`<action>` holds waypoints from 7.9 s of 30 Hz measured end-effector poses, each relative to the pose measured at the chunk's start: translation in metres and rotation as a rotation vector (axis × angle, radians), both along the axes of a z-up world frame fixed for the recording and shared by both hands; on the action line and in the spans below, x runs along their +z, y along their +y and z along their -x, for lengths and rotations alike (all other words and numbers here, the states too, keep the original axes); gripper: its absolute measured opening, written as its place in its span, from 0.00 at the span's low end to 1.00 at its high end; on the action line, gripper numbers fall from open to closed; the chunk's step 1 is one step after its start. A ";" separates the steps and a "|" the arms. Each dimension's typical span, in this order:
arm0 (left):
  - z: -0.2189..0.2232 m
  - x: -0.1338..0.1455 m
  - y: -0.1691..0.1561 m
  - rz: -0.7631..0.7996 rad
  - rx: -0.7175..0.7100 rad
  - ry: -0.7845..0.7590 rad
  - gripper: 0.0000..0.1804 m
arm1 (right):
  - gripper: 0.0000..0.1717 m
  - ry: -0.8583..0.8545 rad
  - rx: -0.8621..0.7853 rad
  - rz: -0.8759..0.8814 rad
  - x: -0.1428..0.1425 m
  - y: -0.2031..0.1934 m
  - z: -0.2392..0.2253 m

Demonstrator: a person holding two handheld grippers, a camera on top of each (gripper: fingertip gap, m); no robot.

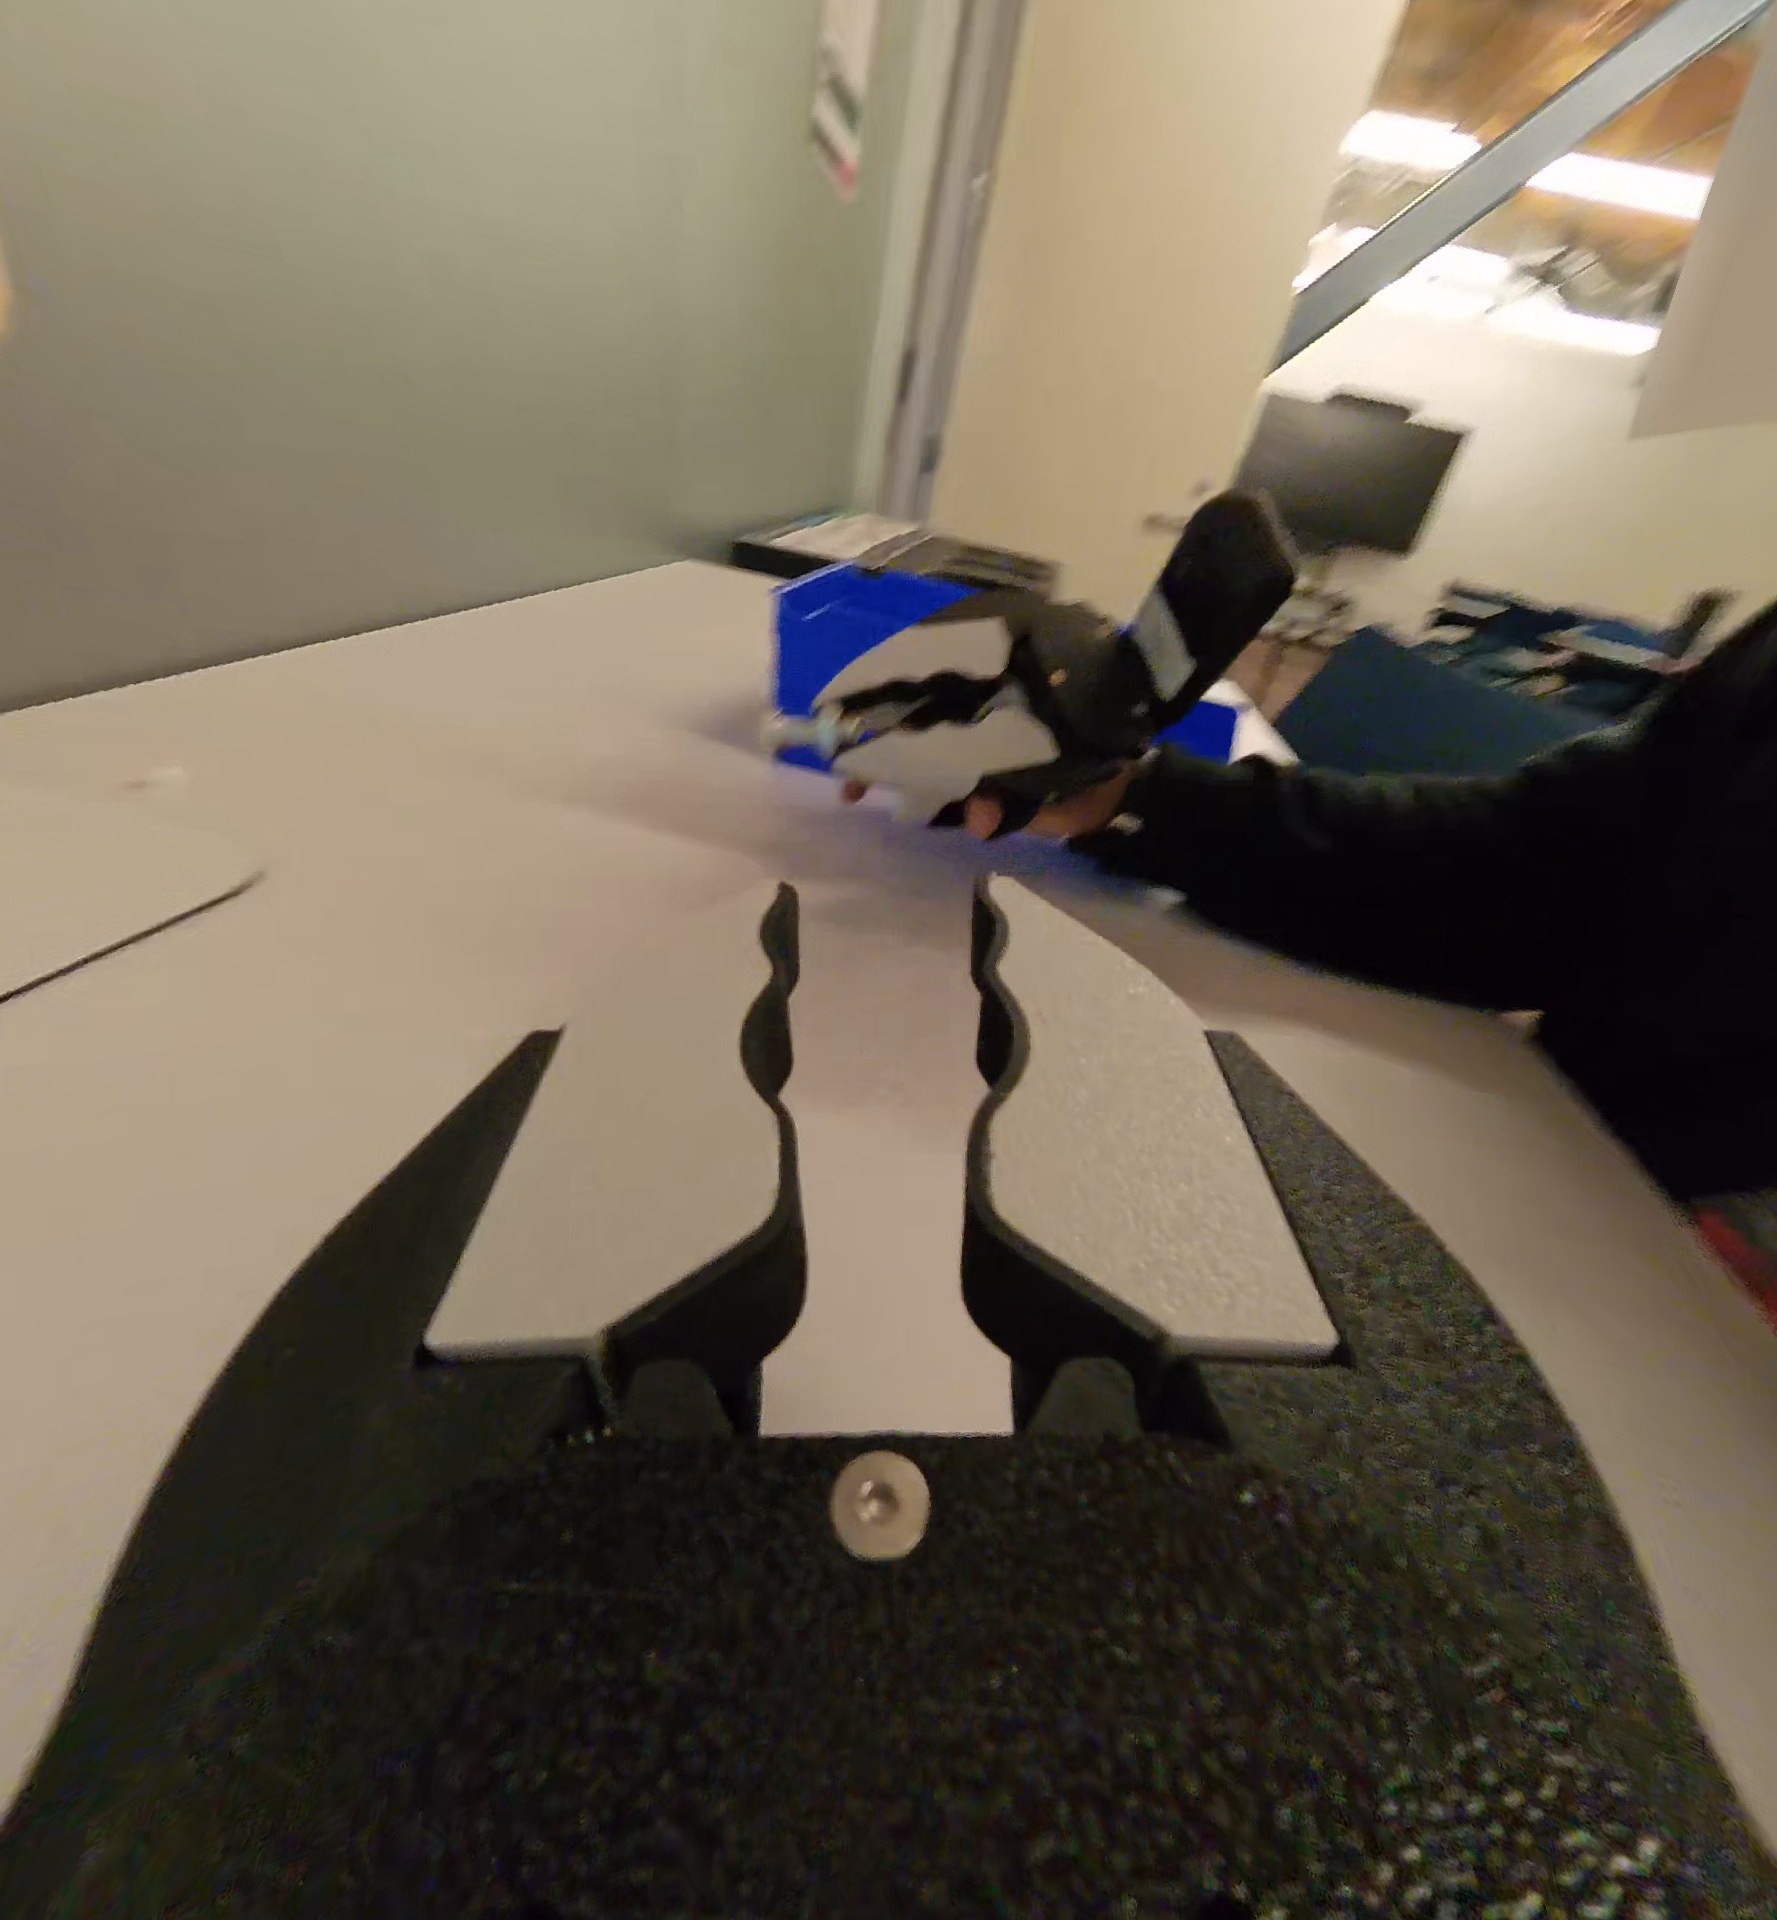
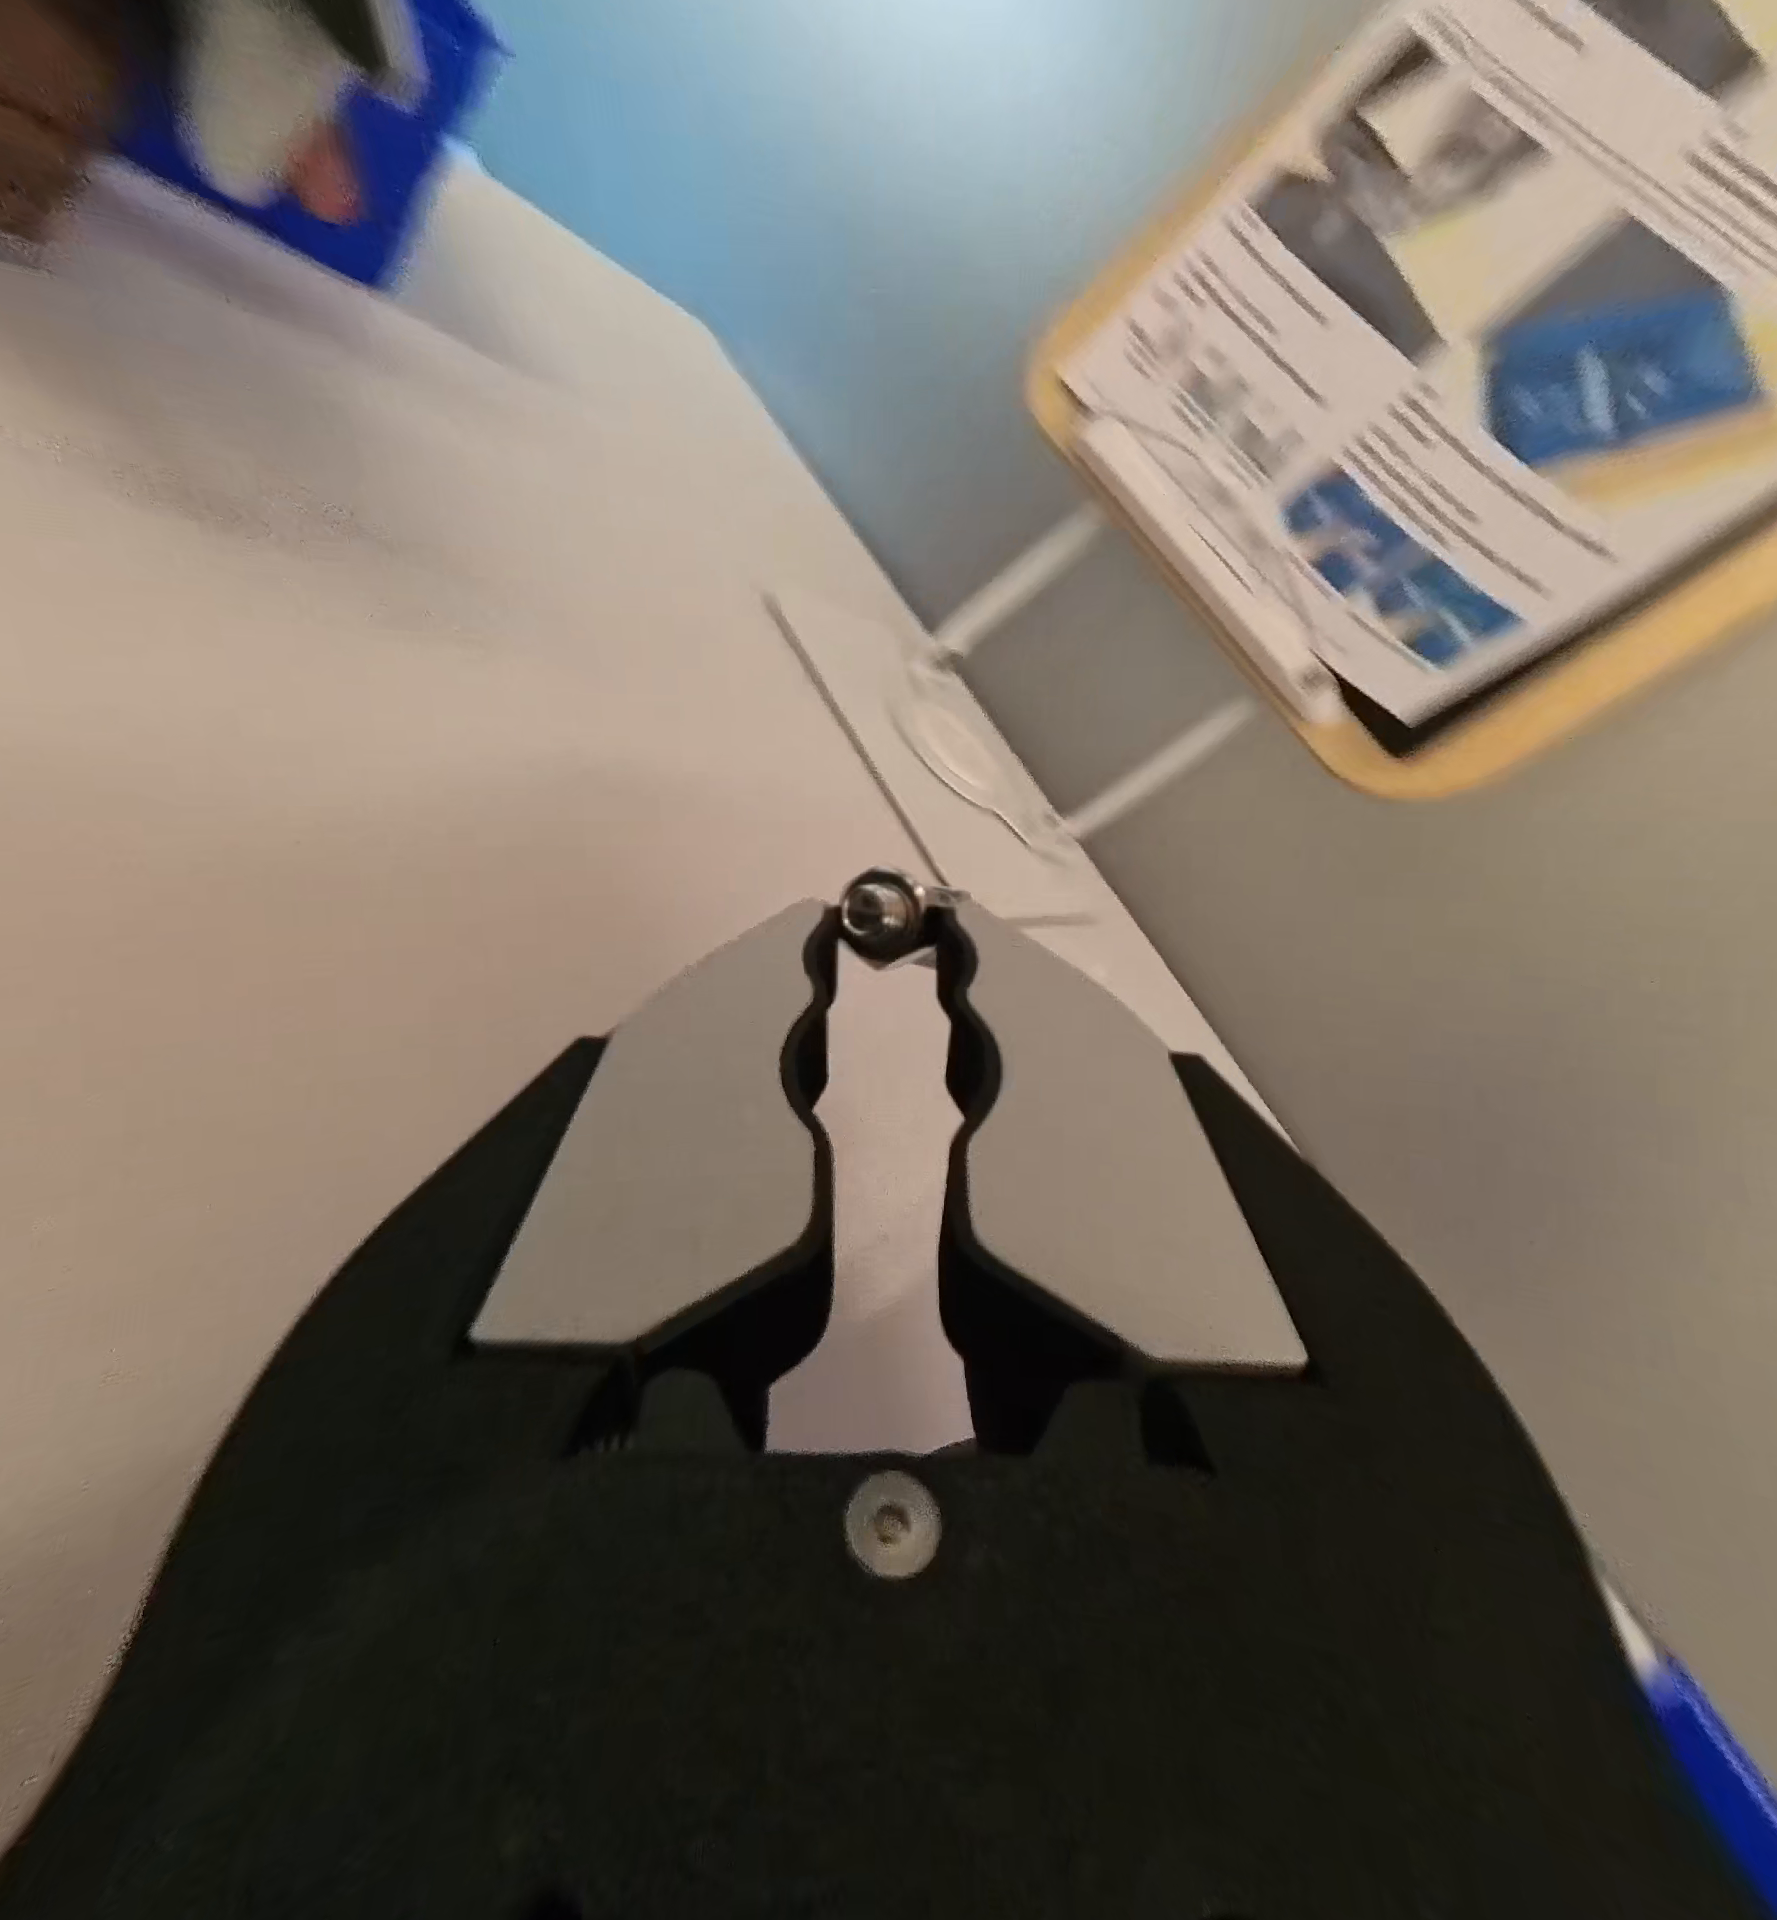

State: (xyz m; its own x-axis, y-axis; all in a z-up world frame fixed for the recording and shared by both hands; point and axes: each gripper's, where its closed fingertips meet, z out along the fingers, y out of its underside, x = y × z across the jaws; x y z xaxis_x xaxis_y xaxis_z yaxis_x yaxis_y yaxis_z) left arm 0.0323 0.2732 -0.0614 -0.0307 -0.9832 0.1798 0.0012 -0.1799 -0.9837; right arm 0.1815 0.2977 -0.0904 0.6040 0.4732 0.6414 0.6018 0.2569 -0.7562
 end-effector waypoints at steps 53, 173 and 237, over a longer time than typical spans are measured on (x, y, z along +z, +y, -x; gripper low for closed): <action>-0.051 0.025 -0.073 0.102 -0.398 -0.275 0.10 | 0.10 0.567 0.697 0.282 0.054 -0.096 0.113; -0.057 -0.004 -0.040 0.276 -0.161 -0.016 0.10 | 0.16 0.669 0.431 0.651 0.019 -0.058 0.102; -0.055 0.008 -0.037 0.157 -0.121 -0.065 0.10 | 0.22 0.736 0.465 0.602 0.031 -0.060 0.103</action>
